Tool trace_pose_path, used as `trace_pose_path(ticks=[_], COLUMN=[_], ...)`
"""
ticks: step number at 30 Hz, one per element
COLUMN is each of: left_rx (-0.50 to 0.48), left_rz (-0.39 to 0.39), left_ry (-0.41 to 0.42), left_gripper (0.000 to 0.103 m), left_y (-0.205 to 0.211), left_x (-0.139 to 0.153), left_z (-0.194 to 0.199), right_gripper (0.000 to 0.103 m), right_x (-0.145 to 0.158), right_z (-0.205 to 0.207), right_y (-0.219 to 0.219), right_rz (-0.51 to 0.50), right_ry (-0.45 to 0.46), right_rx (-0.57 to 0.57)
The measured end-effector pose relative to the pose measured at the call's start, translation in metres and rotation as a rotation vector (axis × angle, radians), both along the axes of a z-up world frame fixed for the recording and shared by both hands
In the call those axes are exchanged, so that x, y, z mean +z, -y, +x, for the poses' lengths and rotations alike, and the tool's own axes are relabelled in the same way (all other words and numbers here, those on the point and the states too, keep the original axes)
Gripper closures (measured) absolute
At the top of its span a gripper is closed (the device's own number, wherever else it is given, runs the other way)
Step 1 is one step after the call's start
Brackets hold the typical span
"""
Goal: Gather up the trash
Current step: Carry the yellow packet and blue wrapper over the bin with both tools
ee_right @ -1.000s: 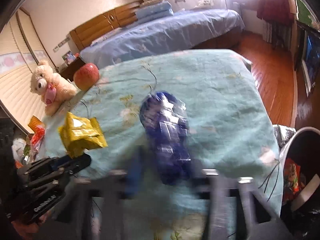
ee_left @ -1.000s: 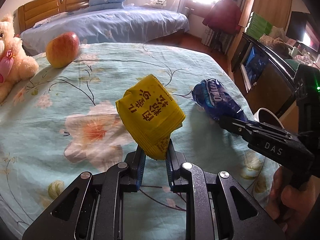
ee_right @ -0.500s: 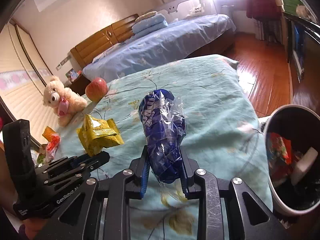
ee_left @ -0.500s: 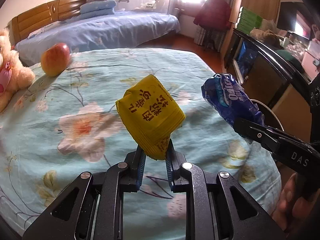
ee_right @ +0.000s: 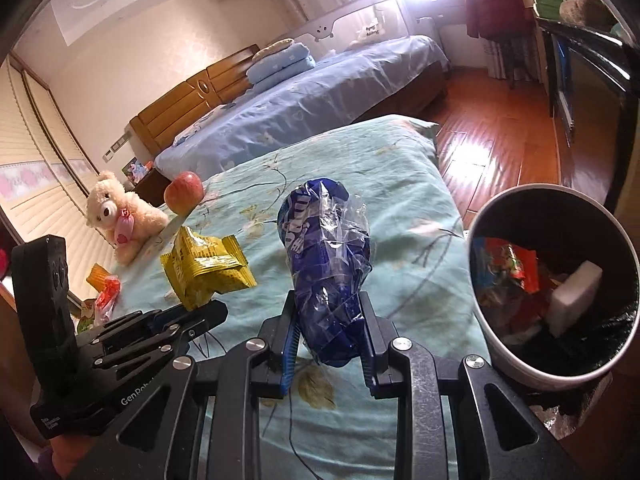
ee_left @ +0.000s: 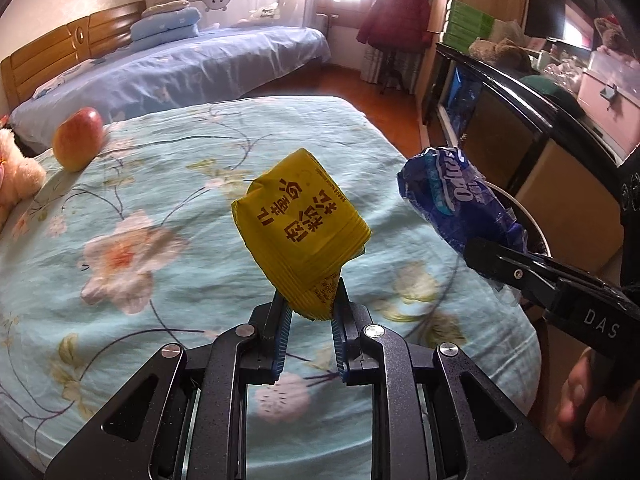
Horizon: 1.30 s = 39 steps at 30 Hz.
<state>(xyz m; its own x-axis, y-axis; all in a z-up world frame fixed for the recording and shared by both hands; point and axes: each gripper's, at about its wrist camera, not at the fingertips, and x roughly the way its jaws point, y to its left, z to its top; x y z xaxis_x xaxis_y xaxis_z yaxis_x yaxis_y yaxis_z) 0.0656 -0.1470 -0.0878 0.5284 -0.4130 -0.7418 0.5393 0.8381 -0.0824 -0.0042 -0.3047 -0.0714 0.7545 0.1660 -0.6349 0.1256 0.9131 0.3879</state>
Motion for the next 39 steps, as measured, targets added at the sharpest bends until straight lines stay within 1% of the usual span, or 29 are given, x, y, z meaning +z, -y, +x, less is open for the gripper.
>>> trace_pose_path(ticks=[21,24,39], left_rx=[-0.077,-0.087,-0.157], left_rz=[0.001,-0.010,-0.002], left_ry=[0.000,-0.012,-0.002], left_gripper=[0.086,0.086,0.086], left_y=[0.028,0.031,0.057], left_x=[0.000,0.000,0.001], left_z=[-0.014,-0.015,-0.027], right_gripper=[0.077,0.076,0.076], right_x=[-0.001,-0.001,-0.004], right_z=[-0.021,-0.025,-0.041], right_y=[0.019,0.024,0.053], right_rz=[0.005,0.004,0.003], right_ry=[0.000,0.000,-0.013], right_rx=[-0.061,-0.074,-0.156])
